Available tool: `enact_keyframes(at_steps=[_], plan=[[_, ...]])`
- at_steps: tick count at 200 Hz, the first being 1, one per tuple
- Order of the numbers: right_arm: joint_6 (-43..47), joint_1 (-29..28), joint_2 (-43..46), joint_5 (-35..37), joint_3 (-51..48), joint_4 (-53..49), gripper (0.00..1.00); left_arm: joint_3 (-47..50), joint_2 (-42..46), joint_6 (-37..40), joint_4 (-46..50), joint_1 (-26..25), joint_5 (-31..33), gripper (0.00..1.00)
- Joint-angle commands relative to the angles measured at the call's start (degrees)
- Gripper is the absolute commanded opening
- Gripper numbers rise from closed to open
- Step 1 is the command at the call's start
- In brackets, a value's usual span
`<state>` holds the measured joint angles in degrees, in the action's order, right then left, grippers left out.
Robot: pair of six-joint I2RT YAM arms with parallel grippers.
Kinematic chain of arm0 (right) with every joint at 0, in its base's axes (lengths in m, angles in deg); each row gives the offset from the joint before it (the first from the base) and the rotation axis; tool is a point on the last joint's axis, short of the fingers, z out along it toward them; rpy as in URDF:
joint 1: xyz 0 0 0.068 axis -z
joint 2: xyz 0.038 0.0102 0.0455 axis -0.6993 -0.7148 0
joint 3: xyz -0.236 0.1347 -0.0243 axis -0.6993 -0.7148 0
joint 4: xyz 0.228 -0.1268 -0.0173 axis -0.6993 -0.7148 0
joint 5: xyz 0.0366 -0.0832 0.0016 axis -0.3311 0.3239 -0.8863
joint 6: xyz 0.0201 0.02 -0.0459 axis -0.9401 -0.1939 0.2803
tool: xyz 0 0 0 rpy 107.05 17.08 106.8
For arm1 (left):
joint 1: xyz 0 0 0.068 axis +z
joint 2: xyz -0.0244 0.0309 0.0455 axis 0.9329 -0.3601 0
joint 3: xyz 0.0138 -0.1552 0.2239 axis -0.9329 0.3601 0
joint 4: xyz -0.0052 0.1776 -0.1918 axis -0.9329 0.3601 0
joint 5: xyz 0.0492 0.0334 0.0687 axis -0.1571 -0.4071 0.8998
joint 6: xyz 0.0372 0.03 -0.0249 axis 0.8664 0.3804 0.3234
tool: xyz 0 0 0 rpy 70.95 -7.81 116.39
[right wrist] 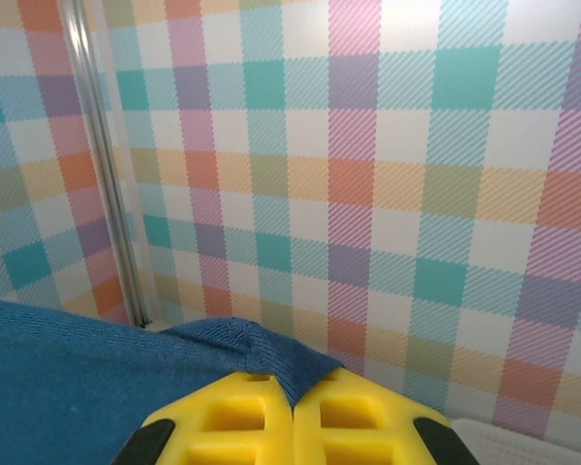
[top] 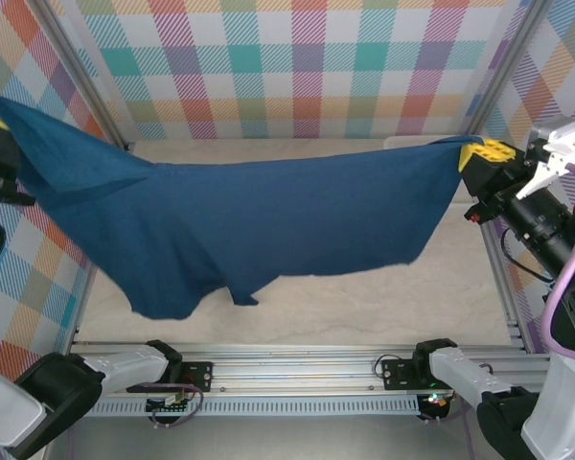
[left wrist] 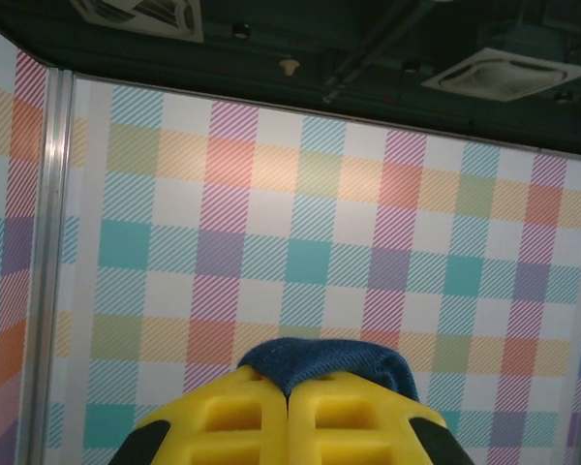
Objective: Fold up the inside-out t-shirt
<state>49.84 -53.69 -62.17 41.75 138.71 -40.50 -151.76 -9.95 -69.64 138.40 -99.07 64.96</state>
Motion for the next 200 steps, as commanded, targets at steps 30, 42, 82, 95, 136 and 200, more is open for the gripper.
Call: enact_keyframes(at_steps=[30, 42, 82, 95, 136, 200], plan=[[1.36, 0.4, -10.68, 7.06, -4.35, 6.21, 0.0, -2.06, -15.38, 11.12, -7.06, 0.96, 8.72, 0.0], [1.54, 0.36, -14.96, 7.58, -5.45, 8.51, 0.0, -3.16, -20.34, 10.64, -6.92, 3.84, 7.91, 0.0], [0.27, 0.27, -33.99, 7.68, -10.06, 19.52, 0.0, -2.93, -38.75, -3.56, -4.18, 19.92, -7.0, 0.0], [-0.48, 0.1, -42.96, 7.77, -8.92, 22.57, 0.0, -1.83, -46.5, -6.21, -5.22, 22.43, -9.94, 0.0], [-4.04, -1.94, -78.6, 11.76, 19.48, 17.49, 0.26, -19.38, -77.17, -13.22, -6.06, 26.91, -16.4, 0.31], [1.72, -9.25, -68.27, 9.44, 9.29, 6.84, 0.45, 3.64, -62.97, -21.32, -7.06, 27.84, -22.5, 0.67]])
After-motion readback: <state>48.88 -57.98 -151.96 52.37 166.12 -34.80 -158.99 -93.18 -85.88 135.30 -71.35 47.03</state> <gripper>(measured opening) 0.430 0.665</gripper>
